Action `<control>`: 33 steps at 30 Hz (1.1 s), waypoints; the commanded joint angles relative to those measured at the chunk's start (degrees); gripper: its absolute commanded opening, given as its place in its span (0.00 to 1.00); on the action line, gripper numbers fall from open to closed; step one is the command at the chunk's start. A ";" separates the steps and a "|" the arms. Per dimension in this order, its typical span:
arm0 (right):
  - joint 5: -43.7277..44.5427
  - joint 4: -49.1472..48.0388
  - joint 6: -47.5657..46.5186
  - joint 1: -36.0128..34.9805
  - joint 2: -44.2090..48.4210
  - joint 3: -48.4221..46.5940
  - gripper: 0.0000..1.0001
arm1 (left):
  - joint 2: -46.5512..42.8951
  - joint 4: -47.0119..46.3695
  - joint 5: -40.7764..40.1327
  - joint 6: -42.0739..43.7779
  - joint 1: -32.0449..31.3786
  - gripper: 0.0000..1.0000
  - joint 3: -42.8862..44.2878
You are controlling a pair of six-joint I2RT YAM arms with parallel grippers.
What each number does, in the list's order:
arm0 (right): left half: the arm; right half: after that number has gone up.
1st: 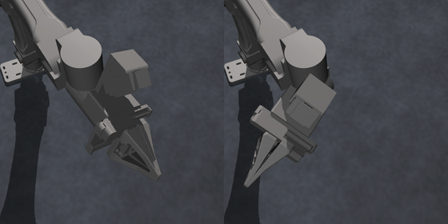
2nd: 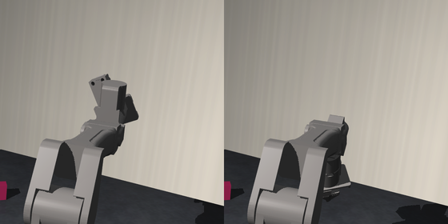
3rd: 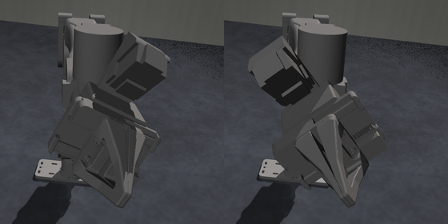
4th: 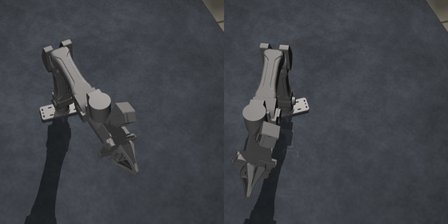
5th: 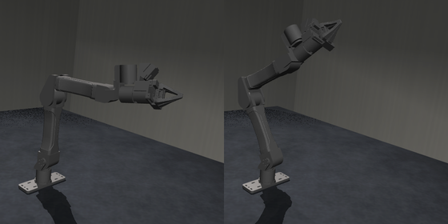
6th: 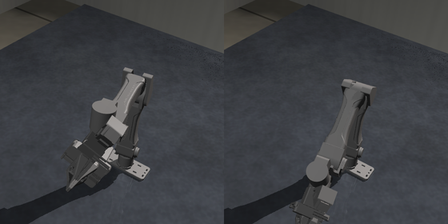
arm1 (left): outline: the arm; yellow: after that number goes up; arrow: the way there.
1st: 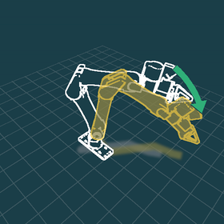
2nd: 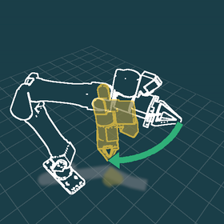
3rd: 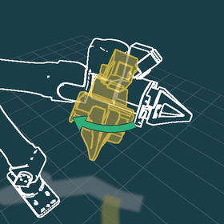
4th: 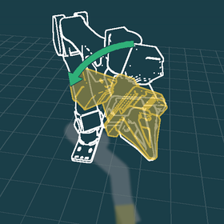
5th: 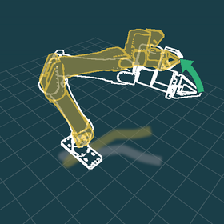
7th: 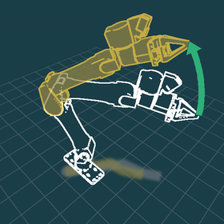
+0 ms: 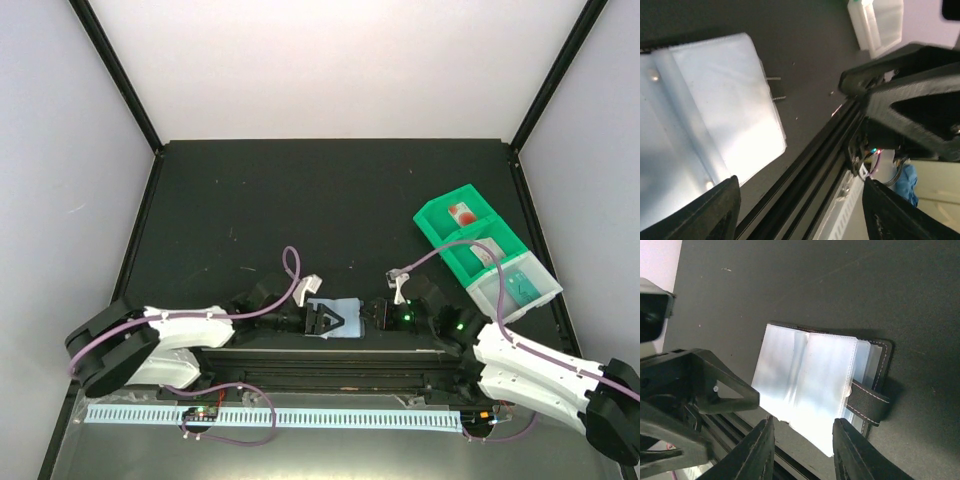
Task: Take the credit cards out of the card holder
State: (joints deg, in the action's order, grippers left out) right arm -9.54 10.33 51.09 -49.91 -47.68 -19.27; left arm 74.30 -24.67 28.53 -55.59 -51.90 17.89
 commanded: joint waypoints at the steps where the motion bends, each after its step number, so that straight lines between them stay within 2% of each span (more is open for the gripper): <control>1: -0.27 -1.30 0.74 -1.10 -1.15 -0.35 0.33 | -5.73 7.21 -3.87 3.29 0.10 0.72 2.63; 6: -0.51 -3.25 0.63 -3.90 -5.65 -2.03 0.26 | -10.91 15.07 -5.68 4.92 2.72 0.77 0.08; 13: 3.94 -4.21 0.14 -8.42 -12.41 -3.67 0.25 | -11.24 21.01 -5.69 6.68 5.19 0.78 -0.15; 25: 6.49 -5.97 0.38 -8.60 -16.51 0.14 0.25 | -6.23 20.57 -3.79 8.53 5.95 0.76 0.13; 29: 6.98 -6.45 0.64 -8.92 -19.39 1.91 0.20 | -4.80 20.76 -4.43 8.66 6.02 0.64 0.74; 31: 6.57 -7.85 1.20 -9.33 -20.13 3.01 0.19 | -4.12 20.91 -3.80 8.89 6.02 0.48 1.44; 33: 6.55 -9.18 1.63 -9.72 -20.33 3.87 0.17 | -3.99 20.16 -2.58 8.63 6.02 0.41 1.78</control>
State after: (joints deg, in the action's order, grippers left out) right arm -4.32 3.01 51.62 -58.59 -66.57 -18.00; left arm 69.60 -4.01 24.16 -47.59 -46.09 17.54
